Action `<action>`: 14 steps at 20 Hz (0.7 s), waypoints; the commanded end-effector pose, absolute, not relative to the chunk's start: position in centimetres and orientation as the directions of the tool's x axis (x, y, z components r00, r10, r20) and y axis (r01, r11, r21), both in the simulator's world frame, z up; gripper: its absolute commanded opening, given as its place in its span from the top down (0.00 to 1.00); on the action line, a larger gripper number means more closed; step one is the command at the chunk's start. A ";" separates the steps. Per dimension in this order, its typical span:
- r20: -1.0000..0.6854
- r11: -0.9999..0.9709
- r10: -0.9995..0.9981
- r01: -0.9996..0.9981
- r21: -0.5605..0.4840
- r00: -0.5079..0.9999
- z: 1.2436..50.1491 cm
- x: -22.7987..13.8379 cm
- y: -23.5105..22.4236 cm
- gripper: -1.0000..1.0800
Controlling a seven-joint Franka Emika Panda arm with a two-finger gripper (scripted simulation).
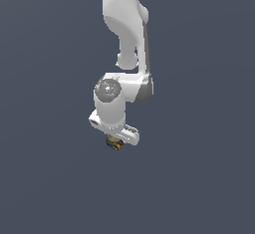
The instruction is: Pick up the object and move it to a goal position.
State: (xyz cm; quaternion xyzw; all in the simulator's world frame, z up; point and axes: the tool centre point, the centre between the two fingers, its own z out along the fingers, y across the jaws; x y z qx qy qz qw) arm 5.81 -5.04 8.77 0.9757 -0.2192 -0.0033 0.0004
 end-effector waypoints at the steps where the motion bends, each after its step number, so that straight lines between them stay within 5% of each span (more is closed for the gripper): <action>1: -0.001 -0.904 -0.428 -0.428 0.000 0.904 10.5 5.3 -5.0 1.00; 14: -0.001 -0.904 -0.428 -0.428 0.000 0.904 21.9 0.4 -4.6 1.00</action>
